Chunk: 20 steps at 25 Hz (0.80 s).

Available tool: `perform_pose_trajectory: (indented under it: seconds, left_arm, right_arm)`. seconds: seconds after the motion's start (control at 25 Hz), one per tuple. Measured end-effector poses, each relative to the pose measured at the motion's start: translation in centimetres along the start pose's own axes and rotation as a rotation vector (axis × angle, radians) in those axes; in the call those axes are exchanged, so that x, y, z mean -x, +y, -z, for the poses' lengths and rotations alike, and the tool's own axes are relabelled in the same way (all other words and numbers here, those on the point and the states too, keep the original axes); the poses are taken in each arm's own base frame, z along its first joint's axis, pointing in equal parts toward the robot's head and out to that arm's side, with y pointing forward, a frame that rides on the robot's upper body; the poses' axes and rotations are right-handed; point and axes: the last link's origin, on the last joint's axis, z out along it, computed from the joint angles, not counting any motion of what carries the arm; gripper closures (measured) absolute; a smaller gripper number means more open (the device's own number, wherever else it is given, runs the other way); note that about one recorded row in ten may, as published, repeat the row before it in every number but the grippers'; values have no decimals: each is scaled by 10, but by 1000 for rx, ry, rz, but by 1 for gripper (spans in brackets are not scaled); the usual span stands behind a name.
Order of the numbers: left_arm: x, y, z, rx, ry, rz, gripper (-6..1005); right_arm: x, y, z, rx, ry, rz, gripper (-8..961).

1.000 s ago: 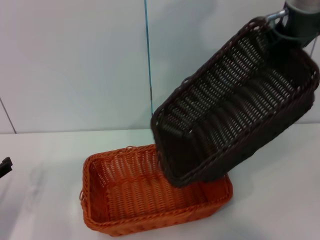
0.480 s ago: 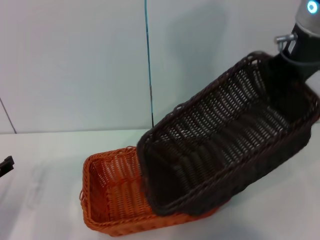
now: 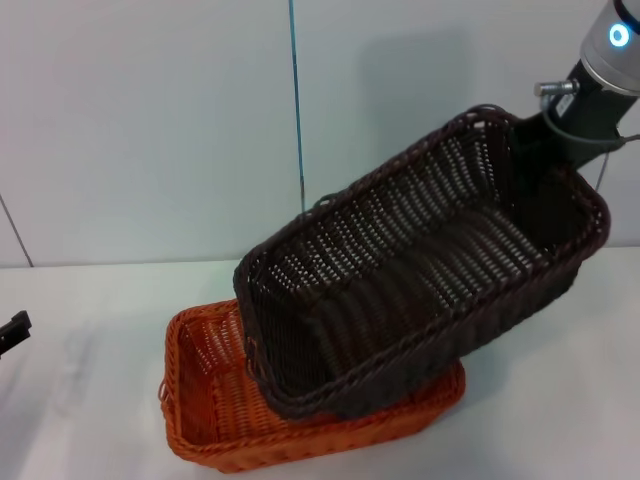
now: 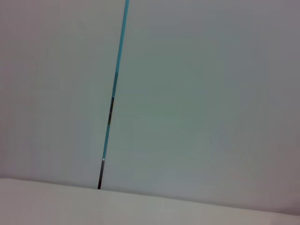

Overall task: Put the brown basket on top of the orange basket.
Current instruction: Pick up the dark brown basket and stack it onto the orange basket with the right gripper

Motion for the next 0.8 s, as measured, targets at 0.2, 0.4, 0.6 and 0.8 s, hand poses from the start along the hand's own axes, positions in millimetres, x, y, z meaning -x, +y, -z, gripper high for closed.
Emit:
perform_pose_trajectory:
  seconds: [0.2, 0.4, 0.6, 0.8]
  left_arm:
    - [-1, -2, 0, -2, -3, -6, 64]
    - [-4, -7, 1, -11, -4, -14, 64]
    - [-5, -13, 2, -18, -10, -17, 64]
    - [-5, -16, 2, -22, -14, -15, 64]
  right_arm:
    - [-2, -7, -6, -34, 51, 9, 821]
    - [-3, -6, -15, -74, 68, -31, 821]
    - [-5, -6, -22, -100, 90, -59, 821]
    - [-3, -12, -35, -90, 110, -66, 821]
